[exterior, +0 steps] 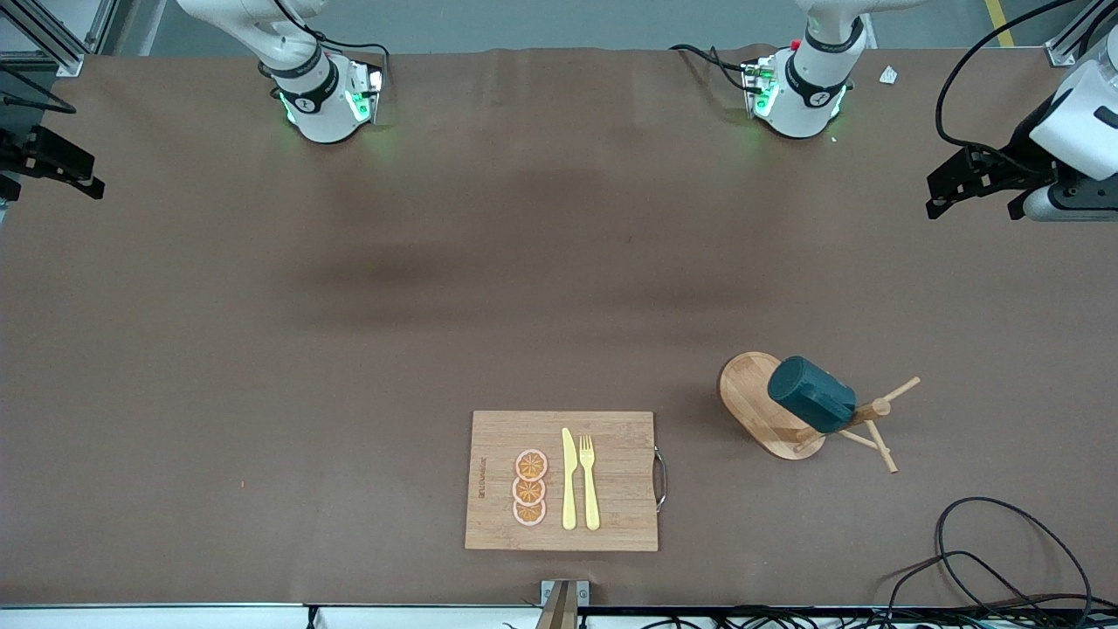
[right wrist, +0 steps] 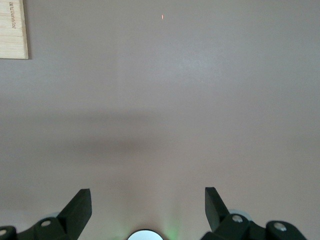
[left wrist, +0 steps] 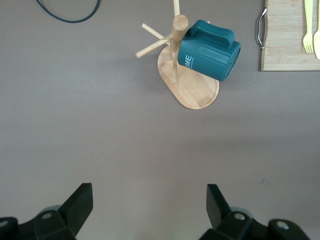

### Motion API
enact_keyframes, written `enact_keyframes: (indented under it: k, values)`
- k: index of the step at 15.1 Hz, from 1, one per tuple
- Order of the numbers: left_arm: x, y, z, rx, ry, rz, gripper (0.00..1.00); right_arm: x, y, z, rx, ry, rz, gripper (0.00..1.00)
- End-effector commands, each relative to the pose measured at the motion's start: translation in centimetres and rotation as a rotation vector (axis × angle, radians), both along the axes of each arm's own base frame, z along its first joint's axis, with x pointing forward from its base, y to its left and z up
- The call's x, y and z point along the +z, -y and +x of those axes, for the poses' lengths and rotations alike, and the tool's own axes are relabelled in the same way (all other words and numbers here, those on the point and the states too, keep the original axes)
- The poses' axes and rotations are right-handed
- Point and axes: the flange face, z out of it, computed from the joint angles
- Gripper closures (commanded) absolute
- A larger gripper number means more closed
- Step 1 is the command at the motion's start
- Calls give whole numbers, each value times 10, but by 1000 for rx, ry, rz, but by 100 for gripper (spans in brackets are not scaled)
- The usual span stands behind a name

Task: Transfer cup from left to right arm and place
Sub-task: 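Reach the left gripper toward the teal mug on the wooden stand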

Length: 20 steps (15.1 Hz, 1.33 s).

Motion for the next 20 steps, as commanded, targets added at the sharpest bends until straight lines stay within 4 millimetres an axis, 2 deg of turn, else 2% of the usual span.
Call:
enact_keyframes:
  k: [1,5,8,10,12,14,17,18,20]
  values:
    - [3,4,1,6,-10,-10,0,2,-1,-9,-6,4,18,0]
    - [1,-4,5,1,-10,-11,0,2,1,-9,-9,4,18,0]
    - [-11,-5,23,22,41,-28,0,2,1,-9,-9,4,18,0]
    - [-29,-5,39,68,40,-62,0,2,1,-10,-9,3,18,0]
    - [-53,-17,57,209,14,-137,0,2,1,-10,-9,3,18,0]
    - [-77,-17,71,316,-17,-173,0,2,0,-10,-8,3,18,0]
    - [-104,-8,90,481,-33,-196,0,3,-1,-10,-6,4,18,0]
    - [-120,-3,97,573,-63,-215,0,3,-1,-10,-6,4,18,0]
    - [-133,3,111,685,-74,-252,0,3,0,-10,-8,4,18,0]
